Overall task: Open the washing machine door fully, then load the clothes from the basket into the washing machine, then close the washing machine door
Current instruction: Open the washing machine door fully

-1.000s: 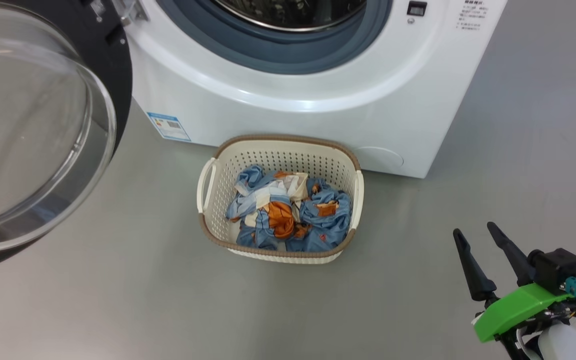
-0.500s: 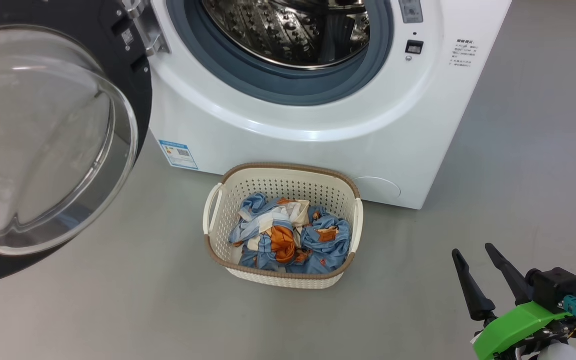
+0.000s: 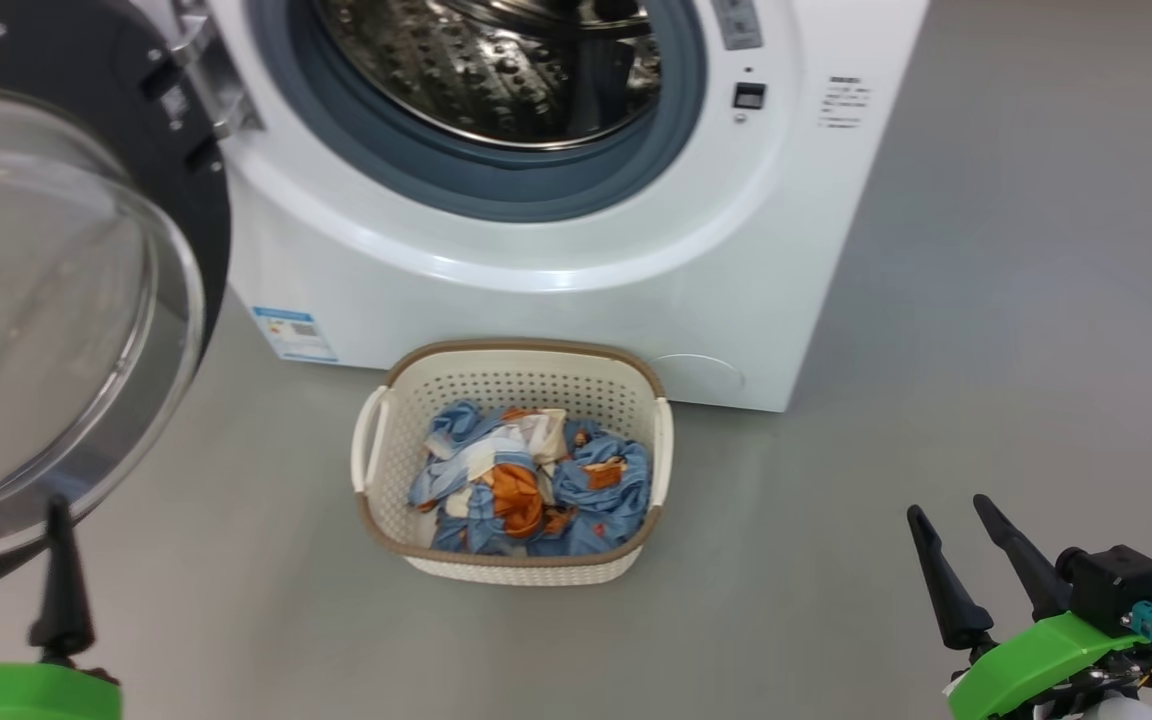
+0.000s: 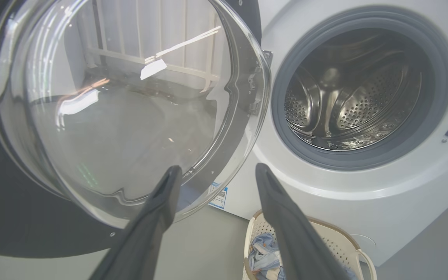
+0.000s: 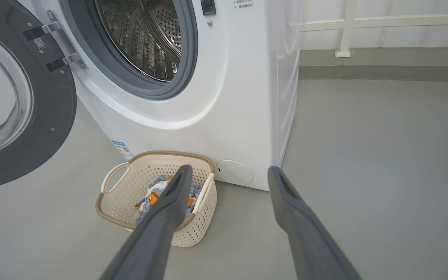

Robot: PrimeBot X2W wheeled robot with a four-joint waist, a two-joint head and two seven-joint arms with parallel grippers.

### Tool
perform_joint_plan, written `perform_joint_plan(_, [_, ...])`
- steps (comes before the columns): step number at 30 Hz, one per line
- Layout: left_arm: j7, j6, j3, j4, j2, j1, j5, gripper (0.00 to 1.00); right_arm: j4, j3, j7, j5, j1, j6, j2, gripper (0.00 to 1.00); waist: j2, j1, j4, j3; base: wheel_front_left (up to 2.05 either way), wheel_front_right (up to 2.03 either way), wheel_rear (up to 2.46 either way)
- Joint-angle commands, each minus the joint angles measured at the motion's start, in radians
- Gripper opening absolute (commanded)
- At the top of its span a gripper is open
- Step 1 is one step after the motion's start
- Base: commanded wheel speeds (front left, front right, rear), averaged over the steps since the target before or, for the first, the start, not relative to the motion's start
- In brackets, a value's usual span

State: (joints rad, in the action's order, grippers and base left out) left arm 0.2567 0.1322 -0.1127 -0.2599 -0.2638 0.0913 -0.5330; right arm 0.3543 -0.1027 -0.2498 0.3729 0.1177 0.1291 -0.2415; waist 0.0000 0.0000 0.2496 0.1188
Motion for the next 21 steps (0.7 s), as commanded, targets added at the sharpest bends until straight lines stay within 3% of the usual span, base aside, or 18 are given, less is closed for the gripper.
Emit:
perform_joint_plan(1, [0.005,-0.002,-0.015,0.041,-0.037,0.003,-0.011,1.00,-0.026,-0.012,-0.012,0.012,-0.007,0.002,-0.004,1.00,0.0000,0.0000,-0.037,0.001,0.00,0.00,0.00])
perform_joint_plan(12, [0.005,-0.002,0.101,0.125,-0.037,-0.034,-0.031,1.00,-0.037,0.005,-0.012,0.009,-0.017,0.002,0.005,1.00,0.0000,0.0000,-0.154,0.001,0.00,0.00,0.00])
perform_joint_plan(21, [0.005,-0.002,0.134,0.146,-0.045,-0.042,-0.051,1.00,-0.043,0.014,-0.012,0.007,-0.018,0.002,0.009,1.00,0.0000,0.0000,-0.234,0.003,0.00,0.00,0.00])
